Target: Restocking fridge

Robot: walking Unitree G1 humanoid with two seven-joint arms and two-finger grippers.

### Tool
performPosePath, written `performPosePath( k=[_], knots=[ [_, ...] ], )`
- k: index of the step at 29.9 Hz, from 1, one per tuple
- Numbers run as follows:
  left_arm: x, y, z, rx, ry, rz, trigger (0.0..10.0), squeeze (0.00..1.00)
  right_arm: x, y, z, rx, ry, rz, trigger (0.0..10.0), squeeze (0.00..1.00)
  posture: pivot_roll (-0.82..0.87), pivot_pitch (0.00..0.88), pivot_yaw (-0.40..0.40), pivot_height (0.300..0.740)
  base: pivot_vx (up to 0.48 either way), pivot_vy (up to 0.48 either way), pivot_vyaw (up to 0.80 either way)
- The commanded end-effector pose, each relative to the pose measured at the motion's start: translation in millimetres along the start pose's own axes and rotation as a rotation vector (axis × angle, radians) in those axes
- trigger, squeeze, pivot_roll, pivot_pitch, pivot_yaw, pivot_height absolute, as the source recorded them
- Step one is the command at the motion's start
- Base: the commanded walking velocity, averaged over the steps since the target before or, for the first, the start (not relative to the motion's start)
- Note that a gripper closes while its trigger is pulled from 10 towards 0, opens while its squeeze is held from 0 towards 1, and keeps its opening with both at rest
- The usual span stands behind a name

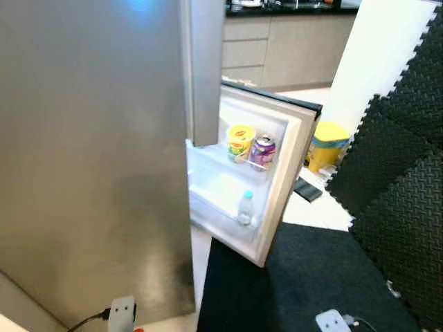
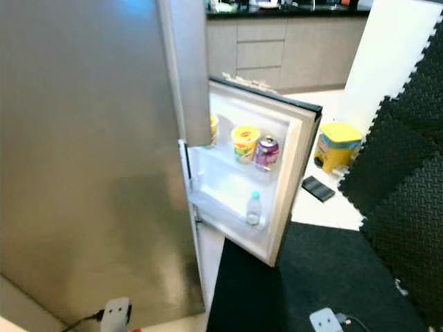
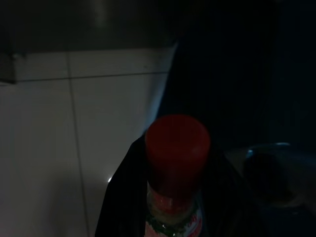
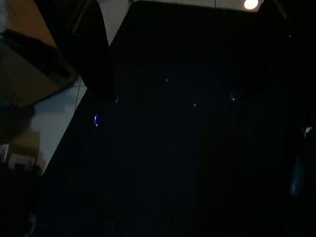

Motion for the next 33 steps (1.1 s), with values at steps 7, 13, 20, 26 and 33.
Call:
performPosePath(
  k=[7, 13, 20, 26, 33],
  knots=[
    [1.8, -8.2, 3.3, 0.022, 0.014, 0.021, 10.0, 0.0, 0.6, -7.2, 0.2, 0.004, 0.003, 0.017, 10.0, 0.0, -0.05, 0.0, -0.016, 0.74, 0.0, -0.206, 0.0],
    [1.3, -7.1, 1.8, 0.024, 0.009, 0.017, 10.0, 0.0, 0.7, -8.1, 0.3, 0.005, 0.004, 0.019, 10.0, 0.0, -0.05, 0.0, -0.018, 0.74, 0.0, 0.0, 0.0],
    [0.9, -9.5, -1.5, 0.009, -0.008, 0.031, 10.0, 0.0, 1.2, -12.7, 0.4, 0.004, 0.007, 0.028, 10.0, 0.0, -0.05, 0.0, -0.018, 0.74, 0.0, -0.326, 0.0],
    [0.7, -9.2, -2.0, 0.015, -0.009, 0.029, 10.0, 0.0, 1.2, -13.0, -0.1, 0.002, 0.01, 0.029, 10.0, 0.0, -0.06, 0.0, -0.019, 0.74, 0.0, -0.16, 0.0],
    [0.6, -8.8, -2.1, 0.028, -0.005, 0.023, 10.0, 0.0, 1.5, -15.6, -0.9, 0.0, 0.016, 0.035, 10.0, 0.0, -0.06, 0.0, -0.019, 0.74, 0.0, -0.321, 0.0]
  ],
)
Point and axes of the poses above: a point about 5 cm out from each wrist's last joint towards the gripper, its own x axis pointing back from the gripper into the wrist, its own y axis along the axis of the wrist's last joint, z = x × y, the point moved 4 cm from there along -x, pointing out of the wrist towards the gripper, and after that the axes turned 11 degrees about x, right-handed, at the moved point
